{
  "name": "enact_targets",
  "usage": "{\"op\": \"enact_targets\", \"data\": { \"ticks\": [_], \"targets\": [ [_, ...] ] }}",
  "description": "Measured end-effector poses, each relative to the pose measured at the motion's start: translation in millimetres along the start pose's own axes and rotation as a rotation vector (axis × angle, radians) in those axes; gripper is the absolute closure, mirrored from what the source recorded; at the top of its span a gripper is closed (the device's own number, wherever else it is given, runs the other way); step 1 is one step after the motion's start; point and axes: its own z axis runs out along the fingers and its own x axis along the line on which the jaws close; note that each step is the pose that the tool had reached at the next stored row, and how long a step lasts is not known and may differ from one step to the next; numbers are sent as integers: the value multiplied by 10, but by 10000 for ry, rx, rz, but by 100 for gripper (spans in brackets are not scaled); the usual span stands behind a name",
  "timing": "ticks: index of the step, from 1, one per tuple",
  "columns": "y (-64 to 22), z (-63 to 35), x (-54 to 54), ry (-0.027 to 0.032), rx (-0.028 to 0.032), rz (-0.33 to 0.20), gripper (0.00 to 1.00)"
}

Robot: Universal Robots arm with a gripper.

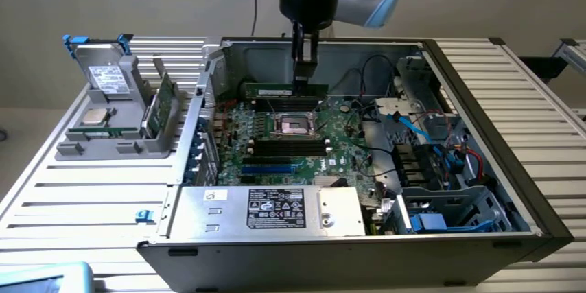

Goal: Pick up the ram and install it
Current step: 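Insert the ram into the slot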

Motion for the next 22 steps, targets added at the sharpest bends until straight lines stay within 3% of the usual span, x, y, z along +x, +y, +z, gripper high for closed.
{"op": "enact_targets", "data": {
  "ticks": [14, 22],
  "targets": [
    [-41, 241, 19, 6, 9, 2, 87],
    [-48, 335, 106, 7, 9, -1, 87]
  ]
}}
